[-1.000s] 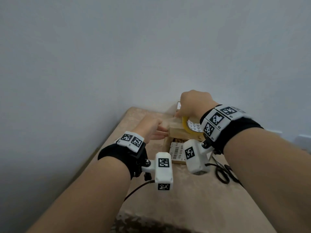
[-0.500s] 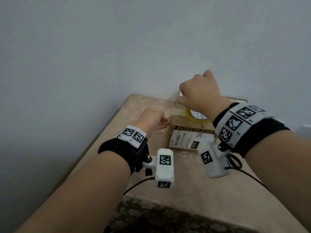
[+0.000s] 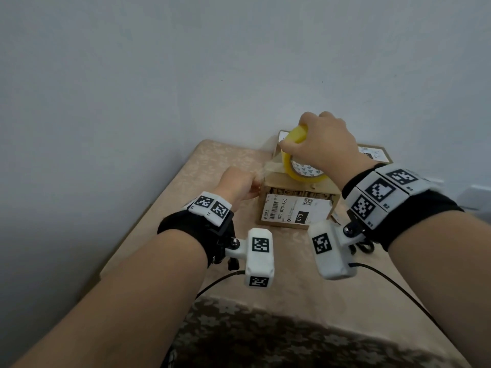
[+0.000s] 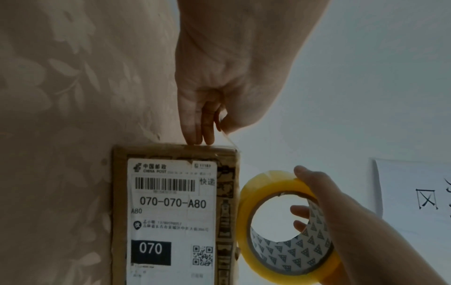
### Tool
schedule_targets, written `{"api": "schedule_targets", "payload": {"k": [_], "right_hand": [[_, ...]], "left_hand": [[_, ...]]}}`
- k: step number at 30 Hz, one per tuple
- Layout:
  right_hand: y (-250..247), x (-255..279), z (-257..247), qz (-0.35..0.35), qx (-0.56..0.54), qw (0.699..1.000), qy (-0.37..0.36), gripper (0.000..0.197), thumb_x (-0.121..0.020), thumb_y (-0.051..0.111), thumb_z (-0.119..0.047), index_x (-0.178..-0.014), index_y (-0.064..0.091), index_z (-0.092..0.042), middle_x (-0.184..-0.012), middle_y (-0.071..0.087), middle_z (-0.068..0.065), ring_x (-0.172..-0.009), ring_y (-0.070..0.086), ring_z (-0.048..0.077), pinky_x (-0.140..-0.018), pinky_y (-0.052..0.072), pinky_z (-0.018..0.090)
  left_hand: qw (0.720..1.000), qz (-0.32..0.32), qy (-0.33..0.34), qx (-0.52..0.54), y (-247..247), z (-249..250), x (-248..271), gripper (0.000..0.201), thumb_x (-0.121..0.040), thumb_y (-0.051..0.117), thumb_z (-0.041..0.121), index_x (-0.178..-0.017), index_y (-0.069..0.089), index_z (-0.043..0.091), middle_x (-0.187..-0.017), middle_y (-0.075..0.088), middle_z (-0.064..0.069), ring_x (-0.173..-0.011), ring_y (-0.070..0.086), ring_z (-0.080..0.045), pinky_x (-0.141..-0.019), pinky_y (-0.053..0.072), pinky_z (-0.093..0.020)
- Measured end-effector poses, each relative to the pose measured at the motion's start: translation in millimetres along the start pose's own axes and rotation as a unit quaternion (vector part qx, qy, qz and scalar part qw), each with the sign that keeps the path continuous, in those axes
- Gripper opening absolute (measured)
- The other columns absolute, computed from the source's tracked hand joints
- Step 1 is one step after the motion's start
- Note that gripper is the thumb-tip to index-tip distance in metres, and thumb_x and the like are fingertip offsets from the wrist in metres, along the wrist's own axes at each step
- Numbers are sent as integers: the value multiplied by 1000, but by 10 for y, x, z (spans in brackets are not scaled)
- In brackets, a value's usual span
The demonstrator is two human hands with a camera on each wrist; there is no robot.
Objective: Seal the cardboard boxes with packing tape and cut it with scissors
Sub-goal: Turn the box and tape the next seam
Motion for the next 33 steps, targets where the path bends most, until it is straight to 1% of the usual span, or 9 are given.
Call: {"api": "schedule_targets", "payload": {"k": [7,9,11,13,16,20,23,27,33], "right_hand": [[26,22,-3,5,13,1000,-10,58,-82,57,-56,-125,50,-18,-114,49,9,-112,43,32,-78,39,39],[25,35,1,6,9,1000,-7,59,-82,56,-58,-125,50,-18,-115,49,9,-112,43,31,-79,40,39],[21,39,-11,6,9,1000,-8,59,-82,56,-58,-125,50,-18,-116,49,9,-113,43,31,-80,40,39],[11,35,-28,5,11,1000,-9,59,-83,55,-58,-126,49,-18,-117,49,9,-113,43,31,-80,40,39],[9,41,-24,-6,13,1000,-9,61,-84,53,-61,-127,49,-18,-120,49,10,-115,43,32,-83,40,41],[-24,36,9,-17,-60,998,4,49,-94,40,-48,-129,52,-16,-123,52,10,-118,45,32,-91,40,42],[-70,20,67,-18,-132,991,20,49,-95,43,-41,-136,47,-14,-128,53,9,-119,48,28,-92,41,38],[-72,24,158,-4,-192,980,54,53,-87,57,-52,-121,51,-13,-103,55,3,-99,53,23,-78,42,32],[4,-41,207,-10,-275,957,88,68,-80,60,-64,-126,49,-14,-108,52,-1,-99,49,19,-80,39,31]], "left_hand": [[993,16,-57,-105,81,-135,-31,22,-96,48,22,-80,53,9,-75,53,-6,-64,50,-16,-55,42,-25],[985,30,-90,-142,52,-200,-36,32,-94,51,36,-105,52,7,-88,57,-7,-74,54,-18,-65,45,-28],[969,39,-103,-220,3,-244,-77,65,-89,55,47,-133,35,3,-117,58,-13,-100,58,-27,-86,50,-37],[967,51,-59,-241,-24,-183,-136,76,-87,59,44,-141,23,4,-134,47,-14,-116,51,-33,-96,47,-44],[988,20,26,-151,58,29,-123,54,-93,52,27,-134,25,4,-116,53,-11,-93,57,-22,-85,53,-37],[987,-44,31,-149,149,138,-15,42,-100,42,27,-129,28,0,-101,53,-13,-72,55,-17,-59,53,-28],[969,-64,117,-210,74,272,84,16,-100,40,24,-103,50,11,-91,48,1,-84,50,-13,-75,46,-26],[940,-175,138,-258,105,252,242,45,-101,38,32,-142,34,13,-133,42,4,-120,36,-3,-92,27,-17],[967,-149,123,-166,121,68,172,40,-103,30,33,-142,33,23,-124,44,12,-109,43,0,-70,34,-7]]}}
Point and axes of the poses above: each hand's wrist, its own x-axis away from the middle knuckle, its own y-axis out of the palm, z = x × y, the point moved 2 cm from there along -x, towards the middle knuckle
